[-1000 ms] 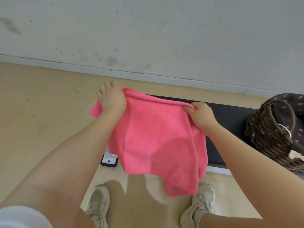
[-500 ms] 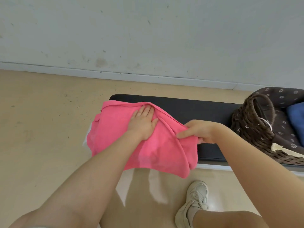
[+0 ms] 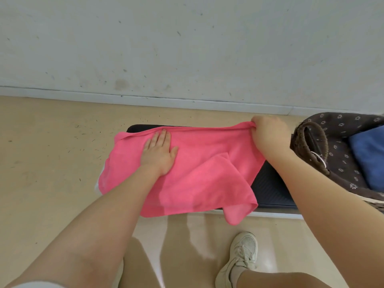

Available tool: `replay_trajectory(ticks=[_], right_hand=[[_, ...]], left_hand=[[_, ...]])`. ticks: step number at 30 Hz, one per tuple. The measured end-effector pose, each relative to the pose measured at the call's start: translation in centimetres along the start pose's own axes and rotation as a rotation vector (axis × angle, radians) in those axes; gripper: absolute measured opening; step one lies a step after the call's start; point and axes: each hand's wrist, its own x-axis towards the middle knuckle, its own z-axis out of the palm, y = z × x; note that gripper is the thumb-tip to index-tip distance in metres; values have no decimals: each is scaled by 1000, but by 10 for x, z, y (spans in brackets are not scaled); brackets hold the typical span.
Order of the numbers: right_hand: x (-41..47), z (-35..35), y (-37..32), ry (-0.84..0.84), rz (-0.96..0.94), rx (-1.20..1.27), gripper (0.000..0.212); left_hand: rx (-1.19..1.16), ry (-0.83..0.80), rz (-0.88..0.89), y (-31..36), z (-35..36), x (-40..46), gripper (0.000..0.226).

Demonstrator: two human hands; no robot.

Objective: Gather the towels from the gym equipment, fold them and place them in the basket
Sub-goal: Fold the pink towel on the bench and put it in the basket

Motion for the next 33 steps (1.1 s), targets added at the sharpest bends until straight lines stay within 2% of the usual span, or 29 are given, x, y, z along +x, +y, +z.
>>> replay_trajectory(ticks=[2, 5, 7, 9, 12, 16, 19, 23, 26, 28, 30, 32, 33], right_hand=[[6, -1, -2, 38, -107, -225, 20], [15, 3, 0, -18, -60, -465, 29], [12, 12, -8, -99, -33, -465, 38], [4, 24, -32, -173, -161, -294, 47], [-12, 39, -82, -241, -426, -144, 46], [-17, 56, -143, -322, -598, -79, 42], [-11, 68, -177, -355, -564, 43, 49], [6, 86, -201, -387, -428, 41, 47], [20, 91, -203, -335, -372, 32, 25], [29, 88, -200, -262, -348, 79, 18], [36, 82, -196, -166, -300, 201, 18], [39, 77, -191, -116, -295, 310, 23], [38, 74, -186, -127, -306, 352, 28]], left_hand=[[12, 12, 16, -2, 1, -1, 65], [41, 28, 50, -4, 3, -2, 81], [53, 6, 88, -5, 1, -3, 94], [36, -25, 140, -9, -3, -4, 98], [-45, -1, 213, -23, -10, -4, 79], [-168, 243, 127, -60, -15, -4, 46], [-172, 364, -40, -93, -20, 0, 42], [-242, 142, -274, -129, -21, 18, 45], [-226, 52, -266, -144, -20, 30, 27], [-194, 171, -256, -146, -27, 35, 28], [-269, 407, -286, -138, -41, 41, 31], [-508, 529, -294, -125, -55, 45, 39], [-646, 492, -276, -117, -59, 45, 49]])
